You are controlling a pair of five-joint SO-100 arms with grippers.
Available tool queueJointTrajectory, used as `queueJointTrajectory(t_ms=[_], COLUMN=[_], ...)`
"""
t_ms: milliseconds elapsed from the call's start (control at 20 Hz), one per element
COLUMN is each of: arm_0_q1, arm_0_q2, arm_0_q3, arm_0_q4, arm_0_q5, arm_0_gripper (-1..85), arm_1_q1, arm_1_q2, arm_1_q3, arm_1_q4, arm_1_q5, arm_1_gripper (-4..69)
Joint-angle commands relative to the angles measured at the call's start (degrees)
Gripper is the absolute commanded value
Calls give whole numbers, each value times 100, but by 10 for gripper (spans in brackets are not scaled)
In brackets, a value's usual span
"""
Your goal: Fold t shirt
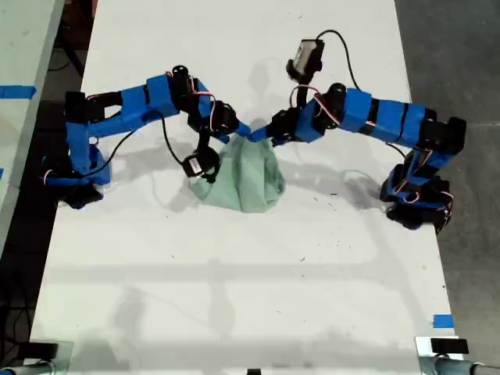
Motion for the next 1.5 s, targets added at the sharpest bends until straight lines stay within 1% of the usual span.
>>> queueJointTrajectory(t_ms=[0, 50, 100, 150, 200, 250, 300, 400, 450, 550, 600, 650, 700, 750, 800, 900, 1000, 1050, 1100, 1150, 1200, 1250, 1300, 1350, 1400, 1450], arm_0_q1=[-571, -756, -879, -976, -1072, -1125, -1037, -352, 193, 1248, 1468, 1468, 1556, 1740, 1890, 2206, 2241, 2259, 2268, 2250, 2162, 1995, 1767, 1696, 1521, 1450], arm_0_q2=[738, 1072, 1477, 1995, 2514, 3023, 3533, 4562, 5098, 6311, 6899, 7585, 8402, 8982, 9141, 9141, 9299, 9466, 9633, 9896, 10389, 11162, 12340, 12814, 12744, 12753], arm_0_q3=[-167, -97, 26, 211, 378, 483, 571, 1213, 1828, 3797, 4896, 5968, 7049, 7901, 8499, 9325, 9949, 10222, 10494, 10872, 11391, 11997, 12524, 12393, 12340, 12393], arm_0_q4=[220, 325, 448, 519, 580, 677, 738, 703, 492, -554, -976, -1230, -1758, -2232, -2514, -3146, -3656, -3911, -4140, -4271, -4263, -4034, -3366, -2628, -2558, -2522], arm_0_q5=[149, 185, 202, 211, 272, 281, 264, -105, -413, -914, -976, -1072, -1160, -1266, -1345, -1380, -1169, -949, -703, -545, -554, -624, -756, -905, -747, -800], arm_0_gripper=[261, 250, 102, 0, 0, 0, 0, 0, 0, 0, 0, 0, 0, 0, 0, 0, 0, 0, 0, 0, 0, 0, 0, 0, 0, 0], arm_1_q1=[624, 773, 844, 879, 923, 923, 817, 105, -431, -1521, -1951, -2259, -2487, -2602, -2654, -2672, -2637, -2637, -2575, -2487, -2355, -2127, -1828, -1828, -1784, -1784], arm_1_q2=[571, 773, 1081, 1503, 1995, 2602, 3331, 4711, 5273, 6056, 6293, 6416, 6539, 6706, 6970, 8314, 10239, 10222, 10222, 10222, 10222, 10222, 10222, 10222, 10222, 10230], arm_1_q3=[-9, 132, 378, 668, 1020, 1441, 1916, 2742, 3103, 4078, 4605, 5071, 5502, 5880, 6275, 7374, 8323, 8438, 8578, 8719, 8868, 9079, 9387, 9712, 9826, 9826], arm_1_q4=[466, 606, 703, 791, 861, 879, 879, 721, 633, 149, -167, -325, -448, -536, -554, -466, 167, 457, 501, 527, 765, 1143, 1046, 738, 747, 747], arm_1_q5=[-325, -352, -334, -246, -202, -149, 18, 378, 642, 940, 984, 1134, 1257, 1318, 1362, 1397, 1459, 1521, 1450, 1362, 1345, 1424, 1028, 984, 1230, 1230], arm_1_gripper=[398, 391, 388, 386, 372, 208, 1, -2, -2, -2, -2, -2, -2, -2, -2, -2, -2, -2, -2, -2, -2, -2, -2, -2, -2, -2])
